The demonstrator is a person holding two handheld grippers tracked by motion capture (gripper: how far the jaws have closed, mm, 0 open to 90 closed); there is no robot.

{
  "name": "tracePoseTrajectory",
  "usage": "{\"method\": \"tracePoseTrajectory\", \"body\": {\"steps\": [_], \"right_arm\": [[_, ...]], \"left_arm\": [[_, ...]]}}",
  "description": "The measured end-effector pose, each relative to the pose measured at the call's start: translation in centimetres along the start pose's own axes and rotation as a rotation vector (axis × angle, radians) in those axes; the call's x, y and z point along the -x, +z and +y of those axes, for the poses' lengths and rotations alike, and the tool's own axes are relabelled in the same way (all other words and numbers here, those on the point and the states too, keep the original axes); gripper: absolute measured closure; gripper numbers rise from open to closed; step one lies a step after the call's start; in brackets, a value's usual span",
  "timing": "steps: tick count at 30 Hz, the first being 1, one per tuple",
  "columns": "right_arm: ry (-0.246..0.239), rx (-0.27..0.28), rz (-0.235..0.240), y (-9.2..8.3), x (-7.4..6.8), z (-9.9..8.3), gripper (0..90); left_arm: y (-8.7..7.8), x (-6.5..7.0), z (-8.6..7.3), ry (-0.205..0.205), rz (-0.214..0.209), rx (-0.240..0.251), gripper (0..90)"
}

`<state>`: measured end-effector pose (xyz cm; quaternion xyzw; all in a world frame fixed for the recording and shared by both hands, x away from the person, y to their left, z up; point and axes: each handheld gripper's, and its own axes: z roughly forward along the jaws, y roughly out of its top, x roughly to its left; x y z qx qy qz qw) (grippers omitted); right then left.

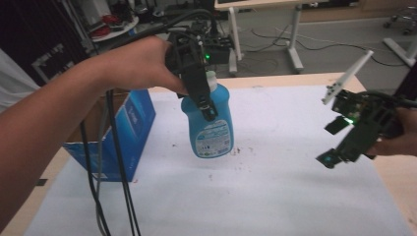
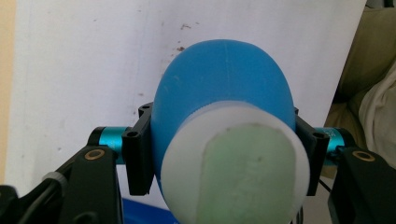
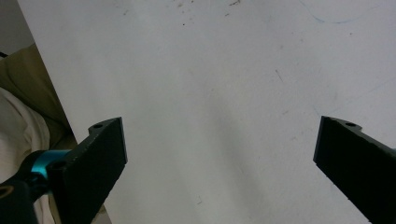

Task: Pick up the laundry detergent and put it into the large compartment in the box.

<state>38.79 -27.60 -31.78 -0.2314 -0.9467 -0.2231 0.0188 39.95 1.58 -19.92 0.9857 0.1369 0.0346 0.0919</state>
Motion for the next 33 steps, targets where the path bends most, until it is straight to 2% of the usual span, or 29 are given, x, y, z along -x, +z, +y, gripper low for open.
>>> {"method": "tracePoseTrajectory", "body": {"steps": [7, 10, 14, 22, 26, 33], "right_arm": [[-0.006, -0.001, 0.004, 0.0, 0.0, 0.0, 1.7], [-0.003, -0.002, 0.005, 0.0, 0.1, -0.1, 1.7], [-0.002, 0.000, 0.005, 0.0, 0.1, 0.0, 1.7], [-0.001, -0.003, 0.007, 0.2, 0.3, 0.1, 1.7], [0.003, -0.003, 0.008, 0.2, 0.4, 0.1, 1.7], [0.011, -0.005, 0.006, 0.2, 0.6, 0.1, 1.7]], "left_arm": [[-2.8, -0.8, -1.9, -0.060, 0.015, 0.003, 37.9], [-4.1, -1.1, -2.7, -0.071, 0.035, 0.007, 37.9], [-5.9, -1.6, -4.0, -0.094, 0.056, 0.022, 37.9], [-9.9, -2.9, -7.0, -0.146, 0.069, 0.071, 37.9], [-11.8, -3.7, -8.6, -0.173, 0.081, 0.072, 38.0], [-13.8, -4.6, -11.1, -0.226, 0.117, 0.068, 38.0]]}}
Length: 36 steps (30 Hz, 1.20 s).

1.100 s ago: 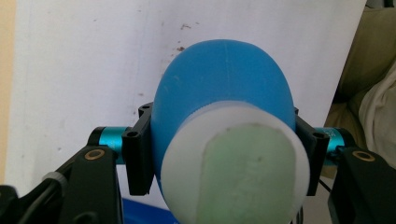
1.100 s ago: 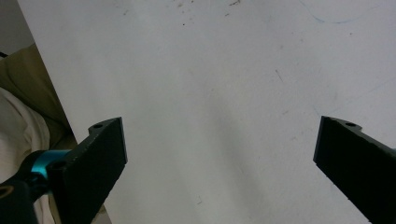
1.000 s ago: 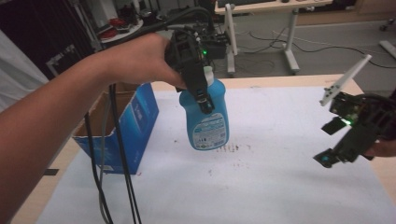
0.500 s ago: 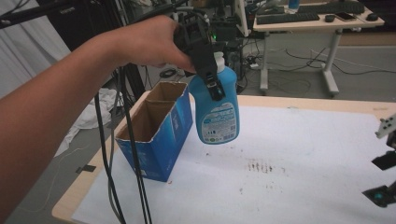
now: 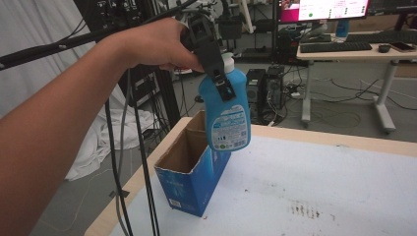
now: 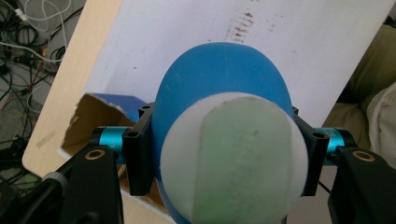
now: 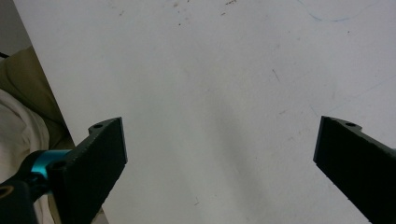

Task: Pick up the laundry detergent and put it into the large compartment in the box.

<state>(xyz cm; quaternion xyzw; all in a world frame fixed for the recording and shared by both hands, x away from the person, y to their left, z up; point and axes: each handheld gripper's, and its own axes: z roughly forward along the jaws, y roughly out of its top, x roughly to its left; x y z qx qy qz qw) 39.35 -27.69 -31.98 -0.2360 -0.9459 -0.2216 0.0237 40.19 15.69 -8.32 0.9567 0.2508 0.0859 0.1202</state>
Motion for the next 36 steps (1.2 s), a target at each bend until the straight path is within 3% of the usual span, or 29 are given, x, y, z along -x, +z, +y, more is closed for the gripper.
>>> {"method": "tracePoseTrajectory", "body": {"steps": [8, 17, 23, 36], "right_arm": [[-0.005, -0.008, 0.002, 0.3, 0.0, 0.2, 1.7], [0.001, -0.014, 0.002, 0.4, 0.0, 0.7, 1.7], [-0.002, -0.017, 0.003, 0.7, 0.0, 0.9, 1.7], [0.011, -0.016, -0.003, 0.5, 0.0, 0.8, 1.7]], "left_arm": [[-1.1, -1.5, -3.1, -0.056, 0.030, -0.013, 38.1], [-1.7, -2.7, -5.4, -0.102, 0.070, -0.021, 38.1], [-0.5, -3.7, -6.7, -0.123, 0.094, -0.054, 38.1], [2.8, -4.4, -8.5, -0.139, 0.084, -0.066, 38.1]]}}
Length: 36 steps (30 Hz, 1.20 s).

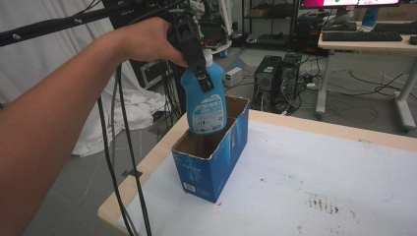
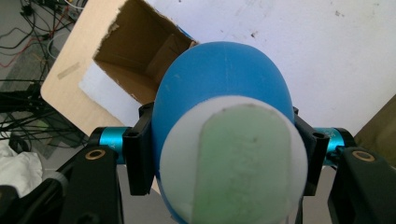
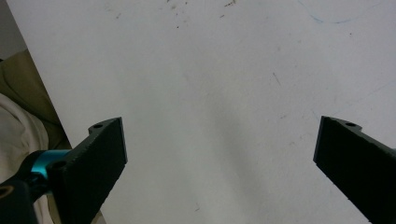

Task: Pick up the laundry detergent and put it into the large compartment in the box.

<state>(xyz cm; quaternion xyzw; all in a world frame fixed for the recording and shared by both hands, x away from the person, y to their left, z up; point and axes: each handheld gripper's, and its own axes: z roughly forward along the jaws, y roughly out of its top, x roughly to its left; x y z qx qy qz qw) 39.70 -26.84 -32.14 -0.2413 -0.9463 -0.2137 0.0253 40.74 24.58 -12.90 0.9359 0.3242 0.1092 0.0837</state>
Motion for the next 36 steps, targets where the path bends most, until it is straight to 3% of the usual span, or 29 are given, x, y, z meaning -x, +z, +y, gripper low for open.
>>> {"method": "tracePoseTrajectory", "body": {"steps": [23, 36], "right_arm": [[-0.003, -0.022, -0.002, 0.5, -0.1, 0.2, 1.7], [-0.009, -0.024, 0.002, 0.8, -0.2, 0.3, 1.7]], "left_arm": [[11.0, 1.1, -2.4, 0.070, -0.036, -0.075, 38.1], [13.9, 1.6, -3.2, 0.076, -0.060, -0.122, 38.0]]}}
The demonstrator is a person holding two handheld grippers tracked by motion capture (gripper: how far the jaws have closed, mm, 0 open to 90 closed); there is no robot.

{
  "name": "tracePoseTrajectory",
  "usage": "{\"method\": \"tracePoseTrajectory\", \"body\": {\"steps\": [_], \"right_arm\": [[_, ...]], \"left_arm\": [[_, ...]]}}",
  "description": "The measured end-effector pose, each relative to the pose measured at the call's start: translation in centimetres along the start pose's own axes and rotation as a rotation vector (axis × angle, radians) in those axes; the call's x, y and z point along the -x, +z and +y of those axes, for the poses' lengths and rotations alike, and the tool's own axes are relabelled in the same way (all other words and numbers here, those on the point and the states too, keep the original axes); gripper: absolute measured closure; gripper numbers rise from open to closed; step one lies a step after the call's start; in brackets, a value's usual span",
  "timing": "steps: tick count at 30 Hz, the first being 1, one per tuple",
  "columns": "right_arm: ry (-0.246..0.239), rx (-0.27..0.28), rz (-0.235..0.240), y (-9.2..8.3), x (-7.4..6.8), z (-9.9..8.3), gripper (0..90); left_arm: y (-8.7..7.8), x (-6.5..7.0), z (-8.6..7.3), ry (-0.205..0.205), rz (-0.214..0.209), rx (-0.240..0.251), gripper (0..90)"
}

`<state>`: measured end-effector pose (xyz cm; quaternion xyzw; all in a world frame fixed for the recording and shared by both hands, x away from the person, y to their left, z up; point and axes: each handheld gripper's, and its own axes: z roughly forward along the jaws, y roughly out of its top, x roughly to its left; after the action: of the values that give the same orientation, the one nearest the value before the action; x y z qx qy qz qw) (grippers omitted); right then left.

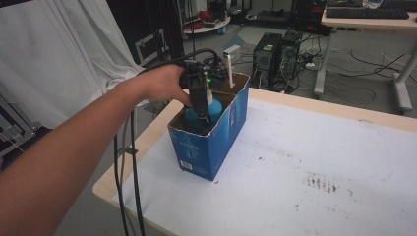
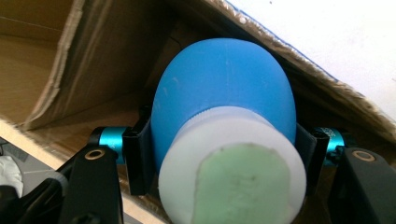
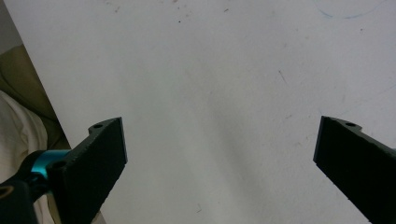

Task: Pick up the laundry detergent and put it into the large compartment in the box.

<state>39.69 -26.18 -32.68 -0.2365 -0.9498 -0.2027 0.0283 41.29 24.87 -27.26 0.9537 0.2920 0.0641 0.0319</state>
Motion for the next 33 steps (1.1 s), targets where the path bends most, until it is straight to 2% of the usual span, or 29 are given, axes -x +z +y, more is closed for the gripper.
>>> {"method": "tracePoseTrajectory", "body": {"steps": [5, 13, 16, 20, 28, 33], "right_arm": [[0.003, -0.001, 0.001, 0.0, 0.0, -0.1, 1.7], [0.001, 0.003, 0.000, 0.0, 0.1, -0.2, 1.7], [0.004, 0.001, 0.001, 0.0, 0.0, -0.1, 1.7], [-0.002, 0.000, 0.002, 0.1, 0.0, -0.2, 1.7], [0.002, 0.004, -0.001, -0.1, 0.0, -0.5, 1.7], [-0.002, 0.007, 0.001, -0.1, -0.2, -0.4, 1.7]], "left_arm": [[0.8, -0.1, 0.0, 0.005, -0.007, -0.018, 38.0], [0.9, -0.2, 0.2, -0.007, -0.014, -0.019, 37.7], [0.9, -0.2, 0.3, 0.005, -0.014, -0.036, 37.6], [0.5, -0.6, 0.2, -0.014, -0.006, -0.022, 29.9], [-0.5, -0.7, 0.0, -0.021, 0.010, 0.025, 25.4], [-2.0, -0.9, -0.3, -0.036, 0.024, 0.061, 24.7]]}}
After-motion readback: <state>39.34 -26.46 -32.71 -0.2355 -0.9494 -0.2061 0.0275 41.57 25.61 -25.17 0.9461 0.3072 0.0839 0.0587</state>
